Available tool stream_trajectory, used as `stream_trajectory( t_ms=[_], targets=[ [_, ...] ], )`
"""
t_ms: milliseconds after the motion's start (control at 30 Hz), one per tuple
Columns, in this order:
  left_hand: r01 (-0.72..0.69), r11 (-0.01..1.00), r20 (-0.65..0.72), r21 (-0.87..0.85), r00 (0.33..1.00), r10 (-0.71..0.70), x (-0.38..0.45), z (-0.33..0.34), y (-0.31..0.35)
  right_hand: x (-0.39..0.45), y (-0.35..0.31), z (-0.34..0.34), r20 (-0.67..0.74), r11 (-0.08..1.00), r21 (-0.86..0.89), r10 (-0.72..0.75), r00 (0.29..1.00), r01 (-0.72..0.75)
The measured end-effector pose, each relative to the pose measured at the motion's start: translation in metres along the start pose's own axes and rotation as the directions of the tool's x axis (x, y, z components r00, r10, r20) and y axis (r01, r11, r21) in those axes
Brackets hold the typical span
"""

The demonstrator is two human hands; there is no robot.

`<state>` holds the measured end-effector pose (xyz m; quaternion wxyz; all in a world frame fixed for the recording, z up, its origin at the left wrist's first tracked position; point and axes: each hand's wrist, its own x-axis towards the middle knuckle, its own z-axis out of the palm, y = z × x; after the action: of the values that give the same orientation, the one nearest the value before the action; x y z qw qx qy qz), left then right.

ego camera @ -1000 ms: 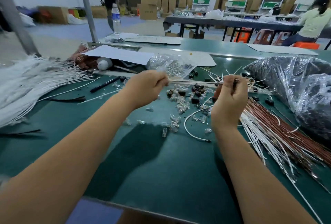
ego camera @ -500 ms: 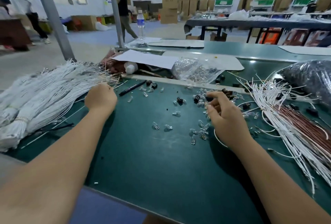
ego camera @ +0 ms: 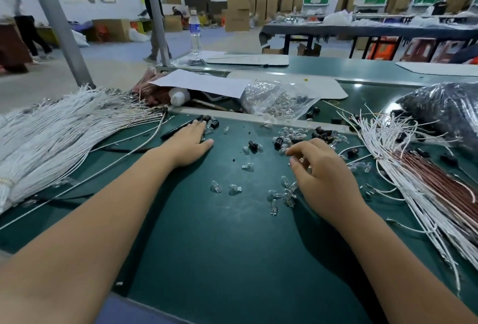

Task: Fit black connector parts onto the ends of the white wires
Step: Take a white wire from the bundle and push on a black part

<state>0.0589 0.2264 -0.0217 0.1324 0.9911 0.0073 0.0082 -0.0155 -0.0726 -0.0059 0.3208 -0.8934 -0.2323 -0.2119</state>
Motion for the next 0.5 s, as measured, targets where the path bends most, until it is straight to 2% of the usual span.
stream_trajectory(
  t_ms=[67,133,200,267,400,433,500],
  targets=[
    [-0.047,0.995,-0.036,-0.089,0.998,0.044,0.008,-0.001,0.007,0.000,-0.006,0.000,0.003,0.999,-0.018,-0.033,0.999,0.033],
    [-0.122,0.964,-0.148,-0.236,0.985,0.089,0.014,0.002,0.015,-0.002,-0.014,0.003,0.038,0.998,-0.029,-0.063,0.997,0.064],
    [-0.165,0.936,-0.257,-0.311,0.963,0.084,0.018,0.004,0.023,-0.004,-0.020,0.006,0.087,0.993,-0.055,-0.095,0.992,0.100],
    [-0.131,0.944,-0.236,-0.304,0.970,0.058,0.028,0.005,0.025,-0.005,-0.026,0.006,0.125,0.983,-0.084,-0.153,0.980,0.164],
    [-0.044,0.954,-0.071,-0.296,0.997,0.024,0.056,0.001,0.033,-0.006,-0.045,0.006,0.199,0.934,-0.123,-0.307,0.931,0.334],
    [-0.065,0.957,-0.057,-0.284,0.997,0.051,0.061,0.002,0.036,-0.007,-0.051,0.009,0.257,0.915,-0.127,-0.342,0.904,0.382],
    [-0.177,0.941,-0.149,-0.288,0.979,0.138,0.065,0.006,0.040,-0.010,-0.065,0.020,0.395,0.860,-0.103,-0.425,0.814,0.499]
  ],
)
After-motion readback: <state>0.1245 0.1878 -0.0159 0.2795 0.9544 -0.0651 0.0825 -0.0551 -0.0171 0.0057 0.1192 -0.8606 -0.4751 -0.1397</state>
